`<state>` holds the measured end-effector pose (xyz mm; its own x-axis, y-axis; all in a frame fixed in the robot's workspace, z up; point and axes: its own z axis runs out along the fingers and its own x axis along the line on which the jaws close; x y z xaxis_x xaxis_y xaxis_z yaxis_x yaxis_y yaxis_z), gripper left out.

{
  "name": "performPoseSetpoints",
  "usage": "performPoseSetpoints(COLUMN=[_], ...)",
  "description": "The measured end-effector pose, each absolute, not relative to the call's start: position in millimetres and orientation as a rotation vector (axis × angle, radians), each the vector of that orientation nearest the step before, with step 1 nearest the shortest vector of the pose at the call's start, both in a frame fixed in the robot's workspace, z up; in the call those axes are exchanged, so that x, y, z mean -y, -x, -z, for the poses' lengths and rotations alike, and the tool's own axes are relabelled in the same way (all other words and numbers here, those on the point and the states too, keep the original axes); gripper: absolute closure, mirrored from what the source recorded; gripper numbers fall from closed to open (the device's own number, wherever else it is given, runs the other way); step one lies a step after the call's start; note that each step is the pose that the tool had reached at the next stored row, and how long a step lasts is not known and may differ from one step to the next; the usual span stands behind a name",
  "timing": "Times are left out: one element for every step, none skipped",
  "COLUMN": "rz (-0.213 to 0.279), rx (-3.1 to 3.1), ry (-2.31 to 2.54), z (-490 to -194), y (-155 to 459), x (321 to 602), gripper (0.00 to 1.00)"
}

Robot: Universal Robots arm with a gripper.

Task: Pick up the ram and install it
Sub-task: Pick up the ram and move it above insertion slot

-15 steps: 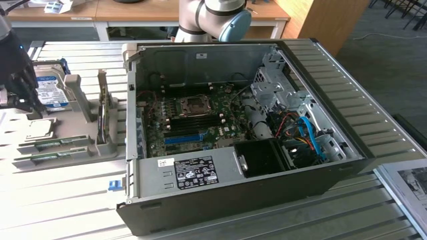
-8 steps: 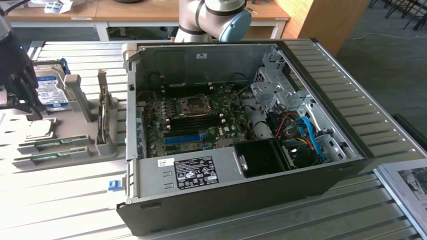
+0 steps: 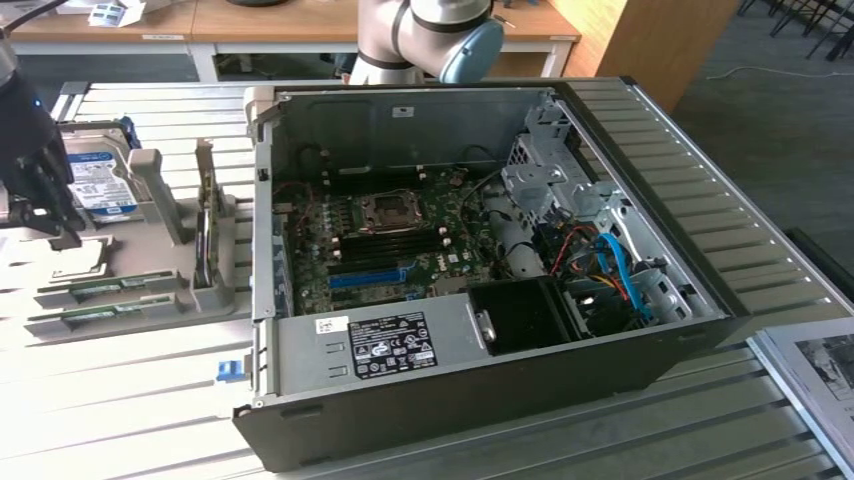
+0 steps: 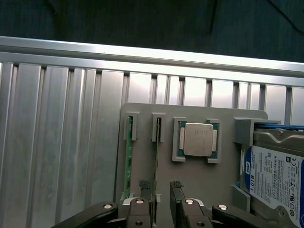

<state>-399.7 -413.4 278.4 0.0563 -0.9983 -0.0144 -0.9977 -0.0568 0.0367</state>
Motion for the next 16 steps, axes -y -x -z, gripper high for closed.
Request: performPoseSetpoints(rz=[0.056,0.056,0.056,0.056,0.056,0.056,0.056,0.056,0.056,0.056,0.056,0.056,0.056,0.056,0.056,0.056], rx=[2.146,2.146,2.146,2.146,2.146,2.146,2.146,2.146,2.146,2.146,2.146,2.146,2.146,2.146,2.146,2.146], ry=[-2.271,-2.271,-2.271,-2.271,-2.271,-2.271,-2.271,-2.271,-2.271,-2.271,-2.271,-2.271,-2.271,-2.271,-2.271,-2.271], z=[-278.5,-278.4,-278.4,-278.5,-278.5,-278.4,-278.5,-278.5,-278.4,-278.4,-278.5,-278.4,-278.4,-278.4,-278.4,-278.4], y=[399.7,399.7,399.7,399.7,399.7,399.7,399.8,399.7,399.7,399.7,399.7,399.7,399.7,399.7,399.7,399.7], x=[415.3,417.3,419.1,421.0,422.8,432.5,434.9,436.6,438.3,439.7,440.6,440.8,440.8,440.8,440.8,440.8], gripper=[0.71,0.71,0.71,0.71,0.71,0.71,0.71,0.71,0.71,0.71,0.71,0.71,0.71,0.71,0.71,0.71])
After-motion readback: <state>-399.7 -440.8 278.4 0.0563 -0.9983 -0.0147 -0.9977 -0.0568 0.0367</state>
